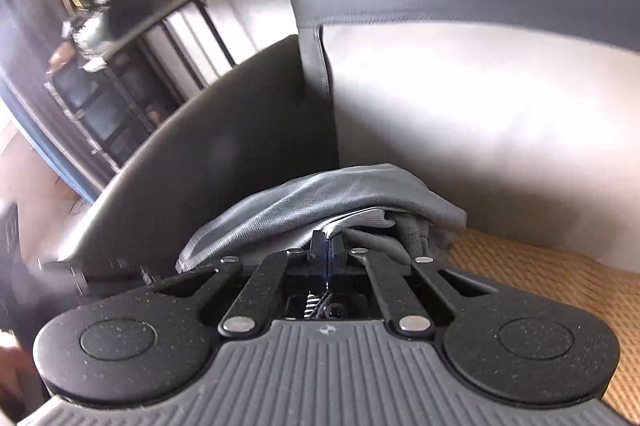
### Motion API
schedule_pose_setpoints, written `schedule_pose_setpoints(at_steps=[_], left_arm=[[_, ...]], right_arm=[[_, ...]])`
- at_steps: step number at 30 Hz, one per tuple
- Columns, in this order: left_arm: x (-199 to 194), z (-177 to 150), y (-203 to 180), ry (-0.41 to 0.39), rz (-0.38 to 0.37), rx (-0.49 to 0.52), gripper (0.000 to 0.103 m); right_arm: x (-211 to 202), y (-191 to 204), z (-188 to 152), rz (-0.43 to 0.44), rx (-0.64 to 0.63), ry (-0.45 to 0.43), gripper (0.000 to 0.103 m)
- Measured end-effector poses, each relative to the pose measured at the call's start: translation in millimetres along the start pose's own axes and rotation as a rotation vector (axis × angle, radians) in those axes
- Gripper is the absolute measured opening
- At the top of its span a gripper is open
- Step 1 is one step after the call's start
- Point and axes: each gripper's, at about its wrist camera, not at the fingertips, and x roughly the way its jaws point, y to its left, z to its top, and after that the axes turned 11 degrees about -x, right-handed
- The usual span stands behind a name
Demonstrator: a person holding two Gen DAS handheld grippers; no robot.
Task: Fold clothes
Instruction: 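Reach both grippers to the crumpled grey sweatshirt and grasp its fabric, then lift the grey sweatshirt with both grippers and shake it out over the mat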
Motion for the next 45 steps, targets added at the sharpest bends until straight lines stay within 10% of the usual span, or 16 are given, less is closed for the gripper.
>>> schedule_pose_setpoints(at_steps=[7,12,16,19,22,27,37,39,41,42,45], left_arm=[[-66,-154,-80,0.246,0.009,0.061,0.0],[-22,-268,-102,0.481,0.063,0.054,0.0],[-17,-270,-95,0.561,0.097,0.125,0.018],[-29,-248,-95,0.462,0.095,0.11,0.053],[-19,-223,-90,0.378,0.104,0.12,0.061],[28,-188,-73,0.317,0.137,0.132,0.078],[141,-208,-60,0.448,0.136,0.182,0.078],[139,-208,-59,0.468,0.114,0.186,0.065],[136,-208,-58,0.487,0.089,0.187,0.002],[134,-208,-58,0.496,0.076,0.187,0.0],[122,-204,-58,0.51,0.035,0.185,0.0]], right_arm=[[-163,-2,-143,-0.043,0.059,0.139,0.001],[-174,-12,-284,-0.177,0.089,0.448,0.001],[-164,-25,-353,-0.208,0.206,0.638,0.004],[-183,-27,-345,-0.246,0.269,0.549,0.017],[-190,-27,-312,-0.253,0.278,0.403,0.055],[-160,-34,-258,-0.253,0.229,0.279,0.065],[-41,-79,-255,-0.328,0.182,0.36,0.07],[-21,-97,-260,-0.32,0.253,0.407,0.07],[-20,-103,-259,-0.274,0.314,0.413,0.033],[-23,-103,-257,-0.245,0.34,0.405,0.007],[-59,-83,-233,-0.178,0.293,0.31,0.005]])
